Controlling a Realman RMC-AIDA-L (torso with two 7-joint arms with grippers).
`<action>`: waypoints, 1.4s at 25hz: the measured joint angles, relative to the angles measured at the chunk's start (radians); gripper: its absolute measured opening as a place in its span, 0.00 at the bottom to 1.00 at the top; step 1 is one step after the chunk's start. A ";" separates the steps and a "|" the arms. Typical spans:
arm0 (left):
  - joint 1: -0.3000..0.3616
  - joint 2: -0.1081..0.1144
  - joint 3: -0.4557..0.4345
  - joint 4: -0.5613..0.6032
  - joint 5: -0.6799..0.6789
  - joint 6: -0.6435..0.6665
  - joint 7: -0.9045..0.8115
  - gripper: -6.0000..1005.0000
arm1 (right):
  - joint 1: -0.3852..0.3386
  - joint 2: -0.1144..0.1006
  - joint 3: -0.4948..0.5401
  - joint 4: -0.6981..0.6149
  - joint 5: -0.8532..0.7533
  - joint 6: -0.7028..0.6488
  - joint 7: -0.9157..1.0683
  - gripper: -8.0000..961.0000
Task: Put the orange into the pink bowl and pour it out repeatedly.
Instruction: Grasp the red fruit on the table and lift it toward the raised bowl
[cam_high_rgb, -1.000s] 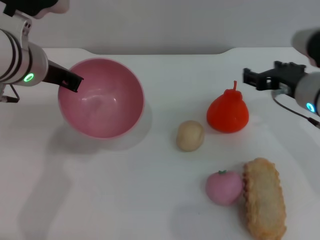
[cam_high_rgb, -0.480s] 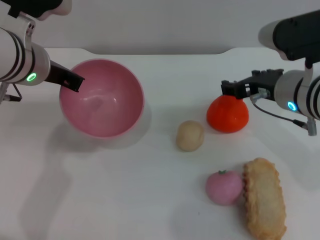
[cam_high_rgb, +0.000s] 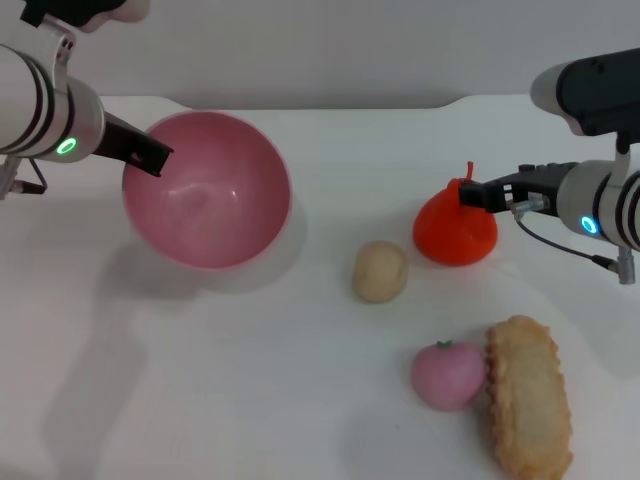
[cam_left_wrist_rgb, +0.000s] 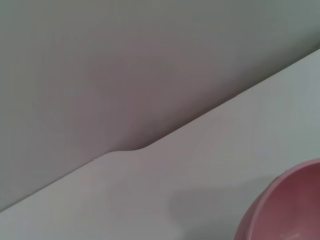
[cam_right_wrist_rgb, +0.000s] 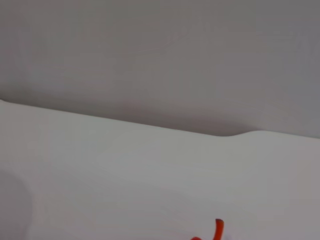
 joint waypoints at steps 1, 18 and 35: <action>-0.001 0.000 0.000 0.000 0.000 0.000 0.000 0.05 | 0.002 0.000 -0.001 0.002 0.004 -0.003 0.000 0.82; -0.005 -0.001 0.009 0.000 -0.001 0.000 0.012 0.05 | 0.114 -0.001 -0.011 0.207 0.095 -0.086 -0.010 0.82; -0.010 -0.002 0.003 -0.004 -0.002 -0.003 0.035 0.05 | 0.175 0.001 -0.023 0.311 0.111 -0.094 -0.069 0.59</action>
